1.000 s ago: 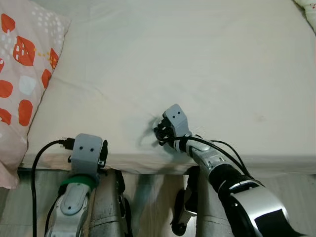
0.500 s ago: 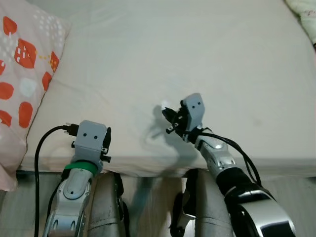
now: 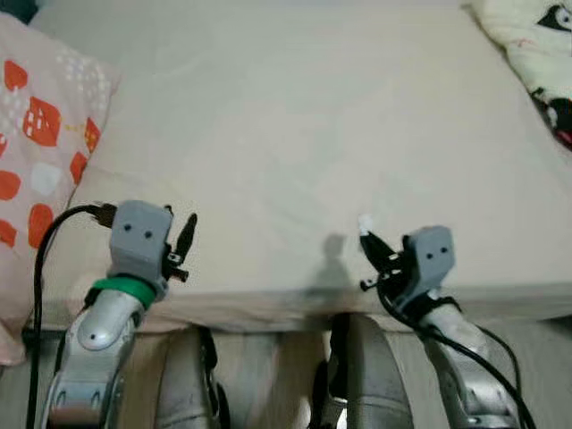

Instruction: Clean up the room

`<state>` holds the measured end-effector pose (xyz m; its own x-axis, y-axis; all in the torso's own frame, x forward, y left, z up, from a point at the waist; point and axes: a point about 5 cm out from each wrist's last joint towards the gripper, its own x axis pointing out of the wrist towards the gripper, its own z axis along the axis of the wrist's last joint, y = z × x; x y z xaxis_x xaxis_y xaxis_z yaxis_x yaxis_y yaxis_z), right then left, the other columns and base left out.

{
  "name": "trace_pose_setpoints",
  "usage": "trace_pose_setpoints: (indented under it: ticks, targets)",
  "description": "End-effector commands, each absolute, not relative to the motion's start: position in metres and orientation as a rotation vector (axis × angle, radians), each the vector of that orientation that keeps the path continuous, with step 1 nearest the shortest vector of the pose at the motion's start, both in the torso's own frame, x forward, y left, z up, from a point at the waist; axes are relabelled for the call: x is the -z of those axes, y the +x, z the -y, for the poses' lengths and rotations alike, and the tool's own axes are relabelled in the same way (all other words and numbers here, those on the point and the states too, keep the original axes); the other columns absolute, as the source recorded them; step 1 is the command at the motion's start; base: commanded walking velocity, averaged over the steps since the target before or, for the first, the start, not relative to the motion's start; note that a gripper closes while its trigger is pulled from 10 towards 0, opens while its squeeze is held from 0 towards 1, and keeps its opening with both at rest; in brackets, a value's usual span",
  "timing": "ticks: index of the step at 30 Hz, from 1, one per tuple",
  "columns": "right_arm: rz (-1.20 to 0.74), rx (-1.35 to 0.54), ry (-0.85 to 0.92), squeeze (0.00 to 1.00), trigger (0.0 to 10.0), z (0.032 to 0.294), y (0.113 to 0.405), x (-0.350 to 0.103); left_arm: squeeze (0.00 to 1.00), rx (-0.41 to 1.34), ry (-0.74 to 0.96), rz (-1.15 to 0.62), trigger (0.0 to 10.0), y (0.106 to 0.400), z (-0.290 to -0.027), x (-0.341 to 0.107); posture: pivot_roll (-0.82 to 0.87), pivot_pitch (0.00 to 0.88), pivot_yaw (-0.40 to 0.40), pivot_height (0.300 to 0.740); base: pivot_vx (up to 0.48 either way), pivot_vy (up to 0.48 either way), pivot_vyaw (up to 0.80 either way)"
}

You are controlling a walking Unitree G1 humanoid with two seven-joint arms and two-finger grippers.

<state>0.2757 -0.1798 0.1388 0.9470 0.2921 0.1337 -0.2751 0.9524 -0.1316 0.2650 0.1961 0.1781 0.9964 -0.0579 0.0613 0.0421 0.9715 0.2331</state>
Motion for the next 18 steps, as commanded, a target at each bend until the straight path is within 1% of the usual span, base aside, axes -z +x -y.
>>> trace_pose_setpoints:
  ticks: [1,5,7,12,18]
  targets:
    - [0.155,-0.224,-0.160,0.00,10.0,0.189,0.275,-0.146,0.00,0.018,0.206,0.047,10.0,0.268,-0.199,-0.172,-0.10,0.083,0.028,0.585,0.000,0.000,0.00]
    - [0.181,-0.153,-0.228,0.00,10.0,0.197,0.277,-0.159,0.00,0.004,0.191,0.057,10.0,0.272,-0.196,-0.173,-0.11,0.064,0.028,0.585,0.000,0.000,0.00]
    - [0.201,-0.112,-0.247,0.00,10.0,0.201,0.277,-0.168,0.00,0.007,0.175,0.064,10.0,0.275,-0.191,-0.174,-0.11,0.053,0.026,0.594,0.000,0.000,0.00]
    - [0.200,-0.096,-0.235,0.00,10.0,0.203,0.277,-0.174,0.00,0.028,0.169,0.071,10.0,0.278,-0.184,-0.172,-0.11,0.037,0.025,0.613,0.000,0.000,0.00]
    - [0.195,-0.080,-0.217,0.00,10.0,0.202,0.279,-0.176,0.00,0.033,0.162,0.078,10.0,0.282,-0.181,-0.172,-0.11,0.026,0.026,0.637,0.000,0.000,0.00]
